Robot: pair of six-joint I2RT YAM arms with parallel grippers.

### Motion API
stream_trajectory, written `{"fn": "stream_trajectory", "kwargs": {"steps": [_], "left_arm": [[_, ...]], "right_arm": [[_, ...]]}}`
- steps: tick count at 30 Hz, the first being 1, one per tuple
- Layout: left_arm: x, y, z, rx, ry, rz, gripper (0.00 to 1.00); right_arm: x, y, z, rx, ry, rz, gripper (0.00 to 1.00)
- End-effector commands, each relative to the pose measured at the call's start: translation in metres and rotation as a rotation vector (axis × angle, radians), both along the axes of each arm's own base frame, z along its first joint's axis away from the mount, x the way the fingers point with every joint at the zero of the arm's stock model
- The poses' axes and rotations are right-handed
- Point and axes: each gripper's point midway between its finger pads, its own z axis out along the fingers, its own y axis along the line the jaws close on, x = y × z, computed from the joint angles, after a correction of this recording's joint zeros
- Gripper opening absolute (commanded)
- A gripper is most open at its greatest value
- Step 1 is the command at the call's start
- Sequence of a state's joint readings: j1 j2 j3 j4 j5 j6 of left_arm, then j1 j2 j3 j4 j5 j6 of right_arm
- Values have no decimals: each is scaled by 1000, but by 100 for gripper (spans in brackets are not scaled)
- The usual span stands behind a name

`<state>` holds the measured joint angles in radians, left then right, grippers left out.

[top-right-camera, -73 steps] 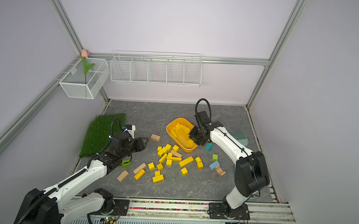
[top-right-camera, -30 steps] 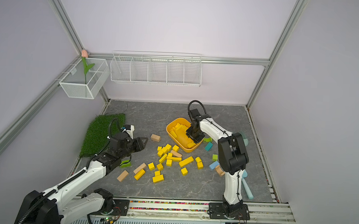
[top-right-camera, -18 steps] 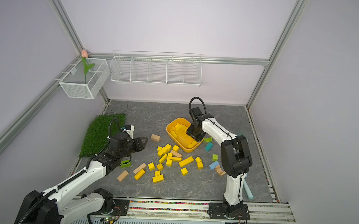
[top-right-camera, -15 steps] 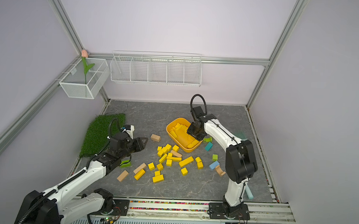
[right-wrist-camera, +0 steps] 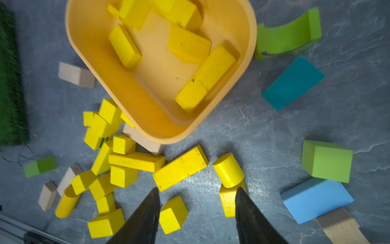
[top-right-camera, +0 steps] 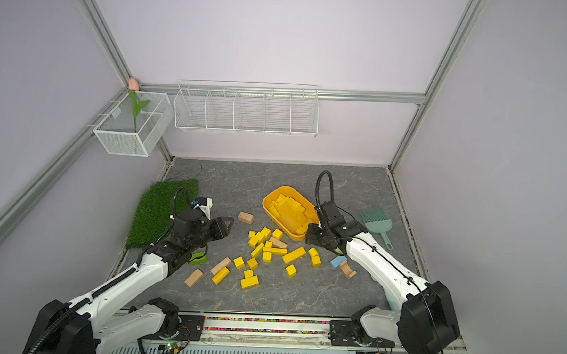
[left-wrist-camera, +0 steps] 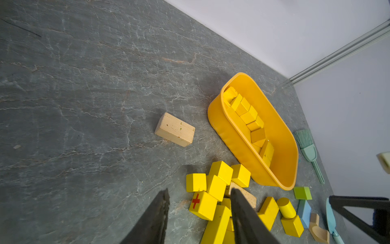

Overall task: Pick out the yellow building blocks
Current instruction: Place the building block in the storage box, then pick up the building block from the center of the board.

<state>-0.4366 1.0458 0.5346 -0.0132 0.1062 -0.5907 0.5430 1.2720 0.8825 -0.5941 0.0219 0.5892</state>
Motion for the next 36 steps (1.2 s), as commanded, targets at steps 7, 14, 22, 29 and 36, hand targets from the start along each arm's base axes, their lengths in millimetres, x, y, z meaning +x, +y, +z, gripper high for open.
{"fn": "stream_trajectory", "kwargs": {"steps": [7, 14, 22, 29, 36], "left_arm": [[5, 0, 3, -10, 2, 11, 49], [6, 1, 2, -10, 3, 16, 49], [5, 1, 2, -10, 2, 17, 49], [4, 2, 3, -14, -3, 19, 50], [7, 2, 2, -9, 8, 17, 50]], "right_arm": [[-21, 19, -23, -61, -76, 243, 59], [-16, 21, -35, -80, -38, 239, 57], [-13, 20, -46, -114, 12, 227, 57], [-12, 19, -48, -116, 20, 221, 57], [-10, 22, -49, -116, 29, 228, 56]]}}
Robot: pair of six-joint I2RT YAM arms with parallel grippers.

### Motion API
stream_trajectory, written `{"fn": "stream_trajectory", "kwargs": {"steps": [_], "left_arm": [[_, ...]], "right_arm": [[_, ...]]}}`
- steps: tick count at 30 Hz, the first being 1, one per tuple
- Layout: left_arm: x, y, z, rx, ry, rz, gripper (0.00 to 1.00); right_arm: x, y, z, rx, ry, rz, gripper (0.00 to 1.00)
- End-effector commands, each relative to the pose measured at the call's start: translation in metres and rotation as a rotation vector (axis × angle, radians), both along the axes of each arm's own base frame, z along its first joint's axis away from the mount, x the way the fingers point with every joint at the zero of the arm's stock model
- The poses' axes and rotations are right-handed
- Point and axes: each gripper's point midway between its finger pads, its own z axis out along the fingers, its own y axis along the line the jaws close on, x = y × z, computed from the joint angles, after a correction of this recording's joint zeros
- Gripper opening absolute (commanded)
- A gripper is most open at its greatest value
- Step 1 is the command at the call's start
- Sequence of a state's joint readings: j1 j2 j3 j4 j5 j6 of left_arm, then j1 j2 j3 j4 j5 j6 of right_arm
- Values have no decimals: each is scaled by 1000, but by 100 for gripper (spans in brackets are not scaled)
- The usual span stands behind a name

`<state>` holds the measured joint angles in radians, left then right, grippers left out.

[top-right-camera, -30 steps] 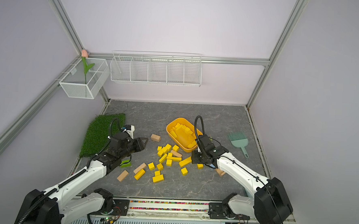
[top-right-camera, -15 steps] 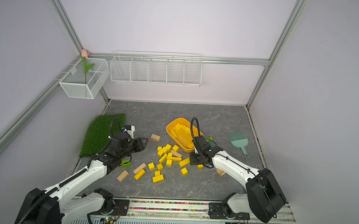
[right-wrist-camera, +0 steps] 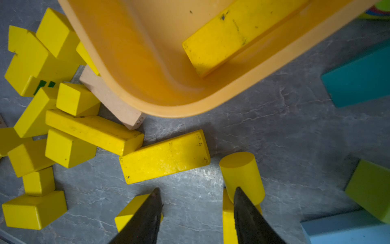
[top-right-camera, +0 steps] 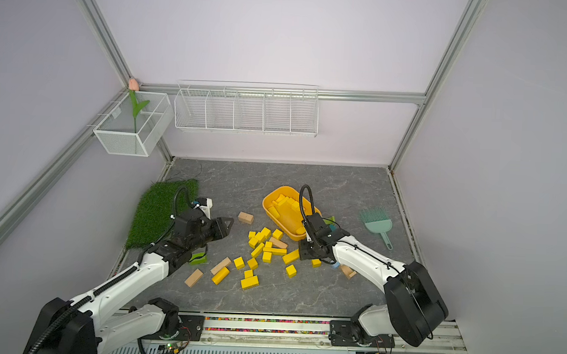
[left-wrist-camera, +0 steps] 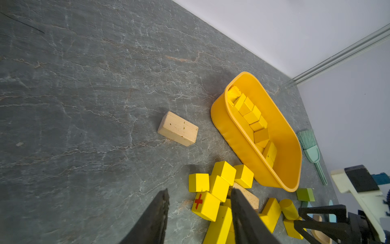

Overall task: Pick out the yellow building blocks
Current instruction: Pick up the building block from the center of the board.

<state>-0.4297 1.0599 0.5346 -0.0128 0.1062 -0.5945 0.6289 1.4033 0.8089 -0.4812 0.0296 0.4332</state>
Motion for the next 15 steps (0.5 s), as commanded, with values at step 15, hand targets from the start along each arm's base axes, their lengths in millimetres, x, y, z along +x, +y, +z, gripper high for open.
{"fn": "stream_trajectory", "kwargs": {"steps": [15], "left_arm": [[-20, 0, 23, -20, 13, -78, 58]], "right_arm": [[2, -4, 9, 6, -34, -9, 56]]}}
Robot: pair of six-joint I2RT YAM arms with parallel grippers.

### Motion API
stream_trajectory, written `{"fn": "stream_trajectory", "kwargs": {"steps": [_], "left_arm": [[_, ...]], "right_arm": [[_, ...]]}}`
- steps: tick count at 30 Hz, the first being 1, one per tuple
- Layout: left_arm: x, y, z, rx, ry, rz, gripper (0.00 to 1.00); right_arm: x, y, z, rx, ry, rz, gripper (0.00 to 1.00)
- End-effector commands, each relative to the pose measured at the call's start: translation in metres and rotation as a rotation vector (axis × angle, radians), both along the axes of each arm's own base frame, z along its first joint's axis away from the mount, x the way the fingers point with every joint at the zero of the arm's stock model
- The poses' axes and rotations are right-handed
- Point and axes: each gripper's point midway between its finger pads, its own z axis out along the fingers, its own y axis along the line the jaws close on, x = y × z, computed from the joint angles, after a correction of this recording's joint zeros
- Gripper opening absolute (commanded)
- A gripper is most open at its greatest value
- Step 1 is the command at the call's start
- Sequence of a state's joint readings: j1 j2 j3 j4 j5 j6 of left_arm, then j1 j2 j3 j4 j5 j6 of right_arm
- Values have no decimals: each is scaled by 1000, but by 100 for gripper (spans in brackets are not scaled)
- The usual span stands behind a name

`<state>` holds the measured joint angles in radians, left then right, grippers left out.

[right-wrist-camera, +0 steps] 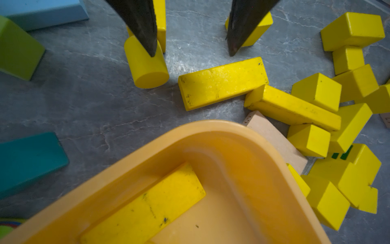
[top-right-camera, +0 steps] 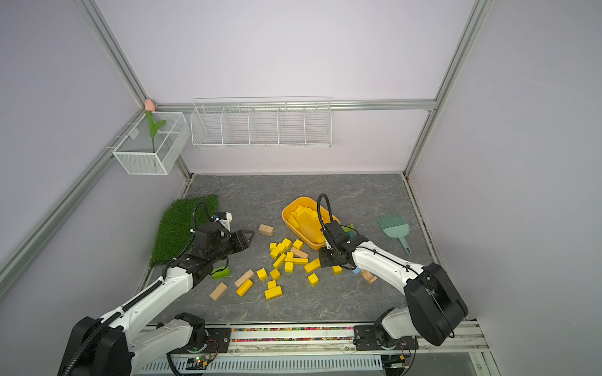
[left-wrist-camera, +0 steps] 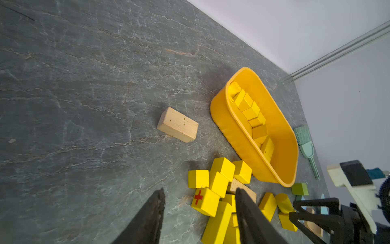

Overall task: Pick out the yellow building blocks
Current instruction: Pick up the building block from the center of the board.

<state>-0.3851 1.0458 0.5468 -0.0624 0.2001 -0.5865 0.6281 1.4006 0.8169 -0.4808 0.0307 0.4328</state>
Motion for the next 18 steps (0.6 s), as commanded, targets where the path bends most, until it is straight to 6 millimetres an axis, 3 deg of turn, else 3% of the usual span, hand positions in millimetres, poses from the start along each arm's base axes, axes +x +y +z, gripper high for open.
{"fn": "stream_trajectory", "kwargs": {"steps": [1, 5, 11, 15, 18], "left_arm": [[-21, 4, 21, 34, -10, -25, 59], [-56, 18, 10, 41, 116, -5, 60], [-104, 6, -26, -63, 370, -68, 62], [-116, 2, -44, -148, 502, -19, 61], [-118, 1, -43, -197, 556, 27, 63]], "right_arm": [[-1, -6, 6, 1, -28, -9, 56], [0, -6, 7, 4, -36, -12, 56], [2, -3, 4, 6, -23, 1, 55], [1, -3, 4, 2, -22, 2, 55], [1, -4, 5, 3, -27, -3, 56]]}}
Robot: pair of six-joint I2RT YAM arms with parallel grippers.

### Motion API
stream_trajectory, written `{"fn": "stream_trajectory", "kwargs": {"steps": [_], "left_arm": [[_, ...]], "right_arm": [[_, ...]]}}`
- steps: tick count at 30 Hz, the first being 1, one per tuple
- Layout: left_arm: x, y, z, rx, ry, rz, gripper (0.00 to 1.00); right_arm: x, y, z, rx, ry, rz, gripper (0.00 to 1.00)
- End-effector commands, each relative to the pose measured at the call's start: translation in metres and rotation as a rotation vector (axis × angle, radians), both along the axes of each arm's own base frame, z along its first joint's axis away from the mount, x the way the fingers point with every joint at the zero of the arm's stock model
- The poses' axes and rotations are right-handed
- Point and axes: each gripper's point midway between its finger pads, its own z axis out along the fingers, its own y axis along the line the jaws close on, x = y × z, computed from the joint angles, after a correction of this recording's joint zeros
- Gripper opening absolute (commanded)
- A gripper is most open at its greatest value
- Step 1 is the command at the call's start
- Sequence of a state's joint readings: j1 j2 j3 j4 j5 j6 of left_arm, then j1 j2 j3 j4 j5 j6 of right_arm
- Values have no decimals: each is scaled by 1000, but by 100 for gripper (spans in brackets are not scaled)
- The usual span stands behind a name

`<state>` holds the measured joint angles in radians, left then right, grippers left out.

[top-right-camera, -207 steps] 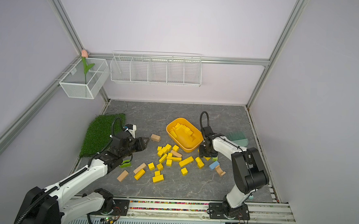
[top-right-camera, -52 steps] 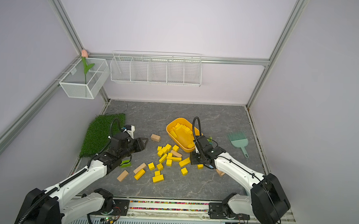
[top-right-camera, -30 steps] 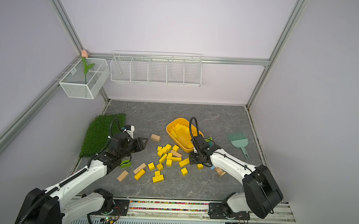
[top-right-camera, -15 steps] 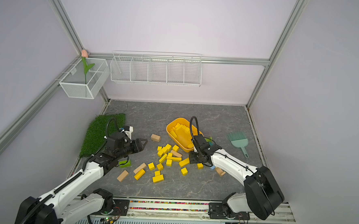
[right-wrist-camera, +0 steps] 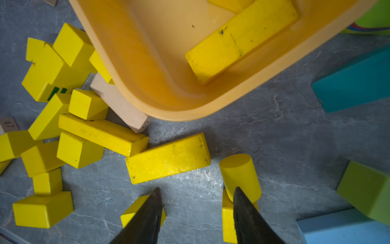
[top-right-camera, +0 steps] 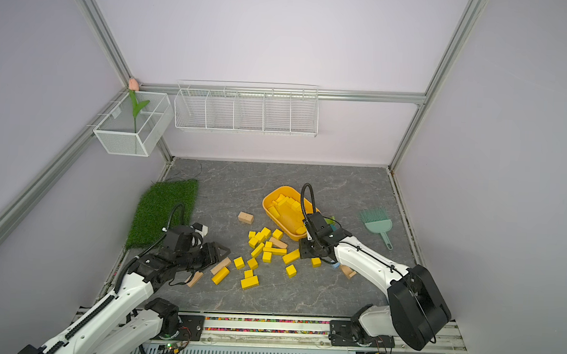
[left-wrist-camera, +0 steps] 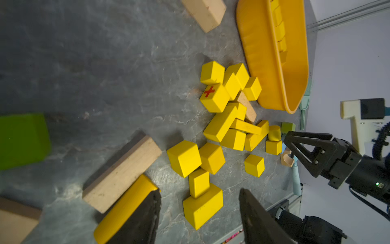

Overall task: Pick out the yellow building blocks
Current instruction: Pick up the building block from the center of the board.

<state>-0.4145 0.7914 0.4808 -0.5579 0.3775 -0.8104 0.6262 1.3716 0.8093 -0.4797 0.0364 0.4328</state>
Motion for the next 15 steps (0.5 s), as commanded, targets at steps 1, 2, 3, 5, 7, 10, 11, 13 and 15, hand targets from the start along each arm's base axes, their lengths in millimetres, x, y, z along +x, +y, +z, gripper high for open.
{"fn": "stream_trajectory", "kwargs": {"steps": [1, 2, 3, 5, 7, 10, 11, 13, 15], "left_arm": [[-11, -2, 0, -77, 132, 88, 65], [-12, -1, 0, -88, 153, 125, 67], [-13, 2, -1, -95, 184, 164, 71], [-17, 4, 3, -150, 219, 239, 74], [-21, 7, 5, -187, 247, 301, 75], [-21, 18, 14, -166, 200, 341, 77], [-21, 25, 15, -117, 178, 347, 78], [-22, 35, 8, -33, 180, 354, 80], [-24, 35, -4, 0, 212, 336, 80]], "right_arm": [[1, -3, 0, -5, -8, -2, 55], [1, -3, 0, -5, -9, -3, 55], [0, -4, 0, -6, -11, -3, 55], [0, -5, 0, -7, -13, -7, 55], [0, -5, 1, -5, -17, -9, 55], [0, -5, 1, -5, -18, -9, 55], [0, -5, 1, -4, -16, -8, 56], [0, -4, 1, -4, -14, -6, 55], [1, -4, 1, -3, -13, -6, 56]]}}
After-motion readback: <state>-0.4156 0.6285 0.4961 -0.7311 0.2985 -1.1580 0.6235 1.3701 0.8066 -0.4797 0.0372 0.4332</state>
